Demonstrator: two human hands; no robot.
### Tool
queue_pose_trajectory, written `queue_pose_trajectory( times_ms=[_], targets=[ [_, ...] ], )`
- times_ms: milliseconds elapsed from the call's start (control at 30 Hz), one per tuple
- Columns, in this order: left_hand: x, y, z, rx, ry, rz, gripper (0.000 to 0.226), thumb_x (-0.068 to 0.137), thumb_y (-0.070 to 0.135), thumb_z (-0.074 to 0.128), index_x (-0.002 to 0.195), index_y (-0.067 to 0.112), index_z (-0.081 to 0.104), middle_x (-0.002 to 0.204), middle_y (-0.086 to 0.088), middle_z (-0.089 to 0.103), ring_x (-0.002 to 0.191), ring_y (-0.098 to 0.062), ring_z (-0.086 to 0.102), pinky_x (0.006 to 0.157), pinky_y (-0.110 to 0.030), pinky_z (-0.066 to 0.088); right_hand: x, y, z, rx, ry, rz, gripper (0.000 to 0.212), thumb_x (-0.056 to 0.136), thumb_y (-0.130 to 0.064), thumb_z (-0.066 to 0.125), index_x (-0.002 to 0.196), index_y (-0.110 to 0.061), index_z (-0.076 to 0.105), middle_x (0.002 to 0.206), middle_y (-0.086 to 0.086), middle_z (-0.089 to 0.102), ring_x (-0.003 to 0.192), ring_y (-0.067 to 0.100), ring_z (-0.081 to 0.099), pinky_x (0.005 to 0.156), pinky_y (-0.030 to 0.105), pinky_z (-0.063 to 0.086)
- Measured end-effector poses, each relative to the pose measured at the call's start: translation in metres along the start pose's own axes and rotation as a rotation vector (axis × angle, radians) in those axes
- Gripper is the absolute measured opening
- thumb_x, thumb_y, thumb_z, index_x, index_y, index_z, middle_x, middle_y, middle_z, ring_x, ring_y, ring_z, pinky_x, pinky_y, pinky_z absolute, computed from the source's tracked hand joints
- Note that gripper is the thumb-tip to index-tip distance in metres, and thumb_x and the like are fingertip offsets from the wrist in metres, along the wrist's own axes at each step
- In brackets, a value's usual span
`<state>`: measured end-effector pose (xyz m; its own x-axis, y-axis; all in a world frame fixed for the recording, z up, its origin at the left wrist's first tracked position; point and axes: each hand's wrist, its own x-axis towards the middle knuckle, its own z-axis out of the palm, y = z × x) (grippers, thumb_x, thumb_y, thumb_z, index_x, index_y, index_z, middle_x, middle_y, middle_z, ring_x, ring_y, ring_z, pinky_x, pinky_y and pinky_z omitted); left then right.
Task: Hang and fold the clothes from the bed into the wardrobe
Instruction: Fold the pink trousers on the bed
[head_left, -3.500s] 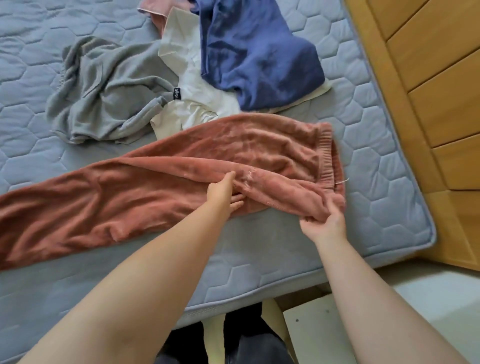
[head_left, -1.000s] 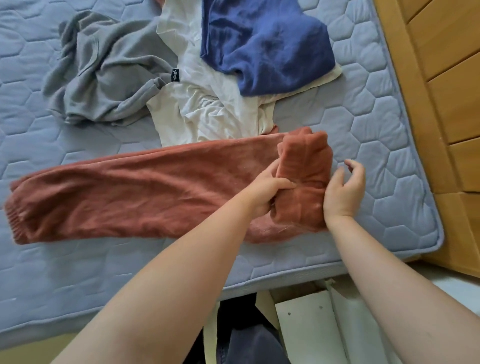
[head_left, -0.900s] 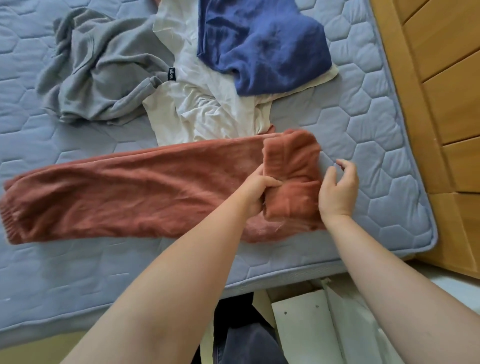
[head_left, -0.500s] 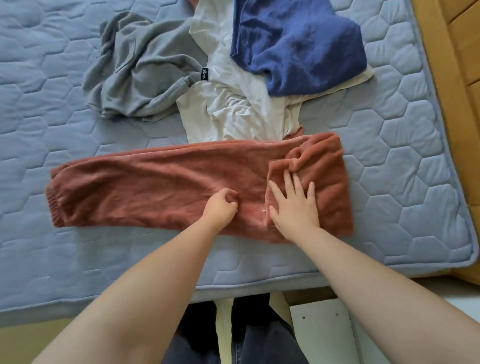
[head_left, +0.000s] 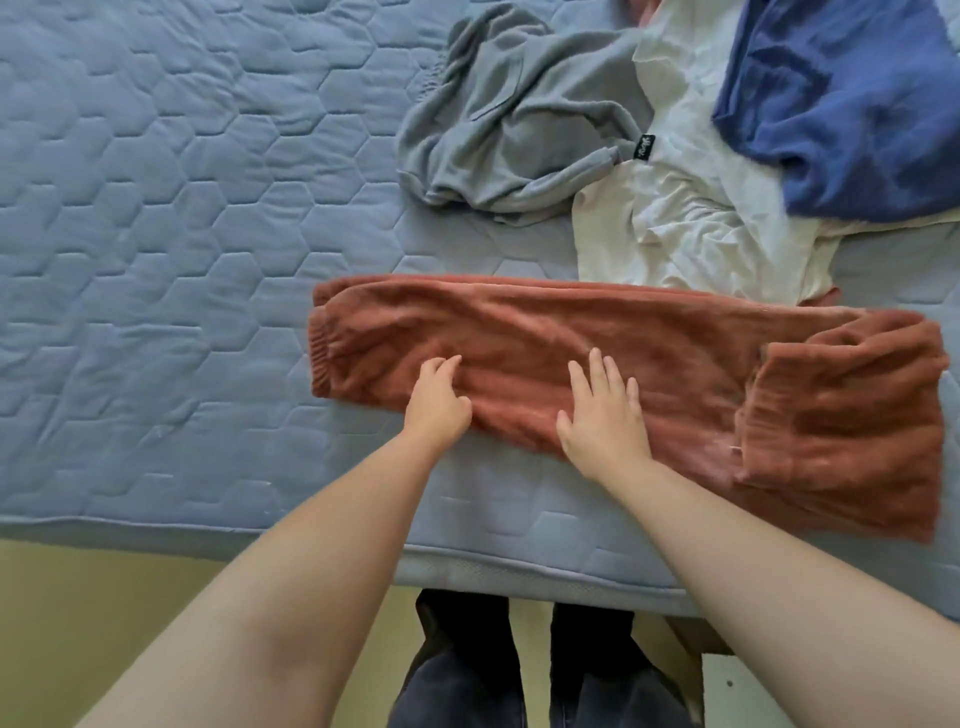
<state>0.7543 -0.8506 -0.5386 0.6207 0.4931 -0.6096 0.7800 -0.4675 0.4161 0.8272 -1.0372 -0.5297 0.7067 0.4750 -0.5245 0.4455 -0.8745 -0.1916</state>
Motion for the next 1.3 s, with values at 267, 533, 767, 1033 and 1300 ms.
queue_pose_trajectory(
  times_ms=[267,533,767,1033,1300],
  targets=[
    [0.043,-0.073,-0.084,0.237,0.398,0.038,0.061,0.082,0.013,0.056,0.141,0.019,0.042,0.155,-0.008,0.022,0.142,-0.025,0.016,0.115,-0.044,0.013,0.057,-0.114,0.001,0.025,-0.023,-0.145,0.067,0.096,-0.036,0.04,0.152,-0.014,0.012,0.161,0.004,0.002,0.147,0.02,0.004,0.118,0.043,0.006],
    [0.099,-0.107,-0.116,-0.591,0.099,-0.276,0.093,0.08,0.03,0.074,0.15,0.007,0.018,0.146,-0.014,0.041,0.133,-0.025,0.042,0.109,-0.033,0.034,0.088,-0.177,-0.002,0.055,-0.069,-0.169,0.068,0.096,-0.036,0.042,0.153,-0.013,0.01,0.161,0.005,0.005,0.147,0.023,0.009,0.119,0.042,0.012],
    [0.11,-0.11,-0.126,-0.483,0.223,-0.302,0.039,0.07,0.037,0.079,0.095,0.015,0.06,0.104,-0.009,0.069,0.097,-0.026,0.065,0.075,-0.028,0.046,0.078,-0.188,-0.005,0.076,0.006,-0.146,0.063,0.093,-0.027,0.046,0.149,-0.009,0.024,0.158,0.011,0.017,0.144,0.023,0.018,0.117,0.042,0.018],
    [0.088,-0.101,-0.121,-0.382,0.132,-0.339,0.052,0.085,0.038,0.06,0.122,0.005,0.044,0.129,-0.018,0.055,0.119,-0.034,0.052,0.095,-0.037,0.041,0.055,-0.156,-0.011,0.191,-0.101,0.035,0.061,0.094,-0.025,0.046,0.149,-0.007,0.024,0.157,0.015,0.02,0.143,0.026,0.022,0.116,0.034,0.019],
    [0.032,-0.01,-0.095,-0.24,0.149,0.003,0.035,0.075,0.033,0.061,0.102,0.018,0.043,0.102,-0.009,0.065,0.096,-0.034,0.061,0.071,-0.03,0.037,0.031,-0.109,-0.02,0.463,-0.016,0.235,0.052,0.096,-0.021,0.047,0.143,-0.005,0.034,0.145,0.014,0.041,0.134,0.029,0.036,0.109,0.033,0.029]
  ],
)
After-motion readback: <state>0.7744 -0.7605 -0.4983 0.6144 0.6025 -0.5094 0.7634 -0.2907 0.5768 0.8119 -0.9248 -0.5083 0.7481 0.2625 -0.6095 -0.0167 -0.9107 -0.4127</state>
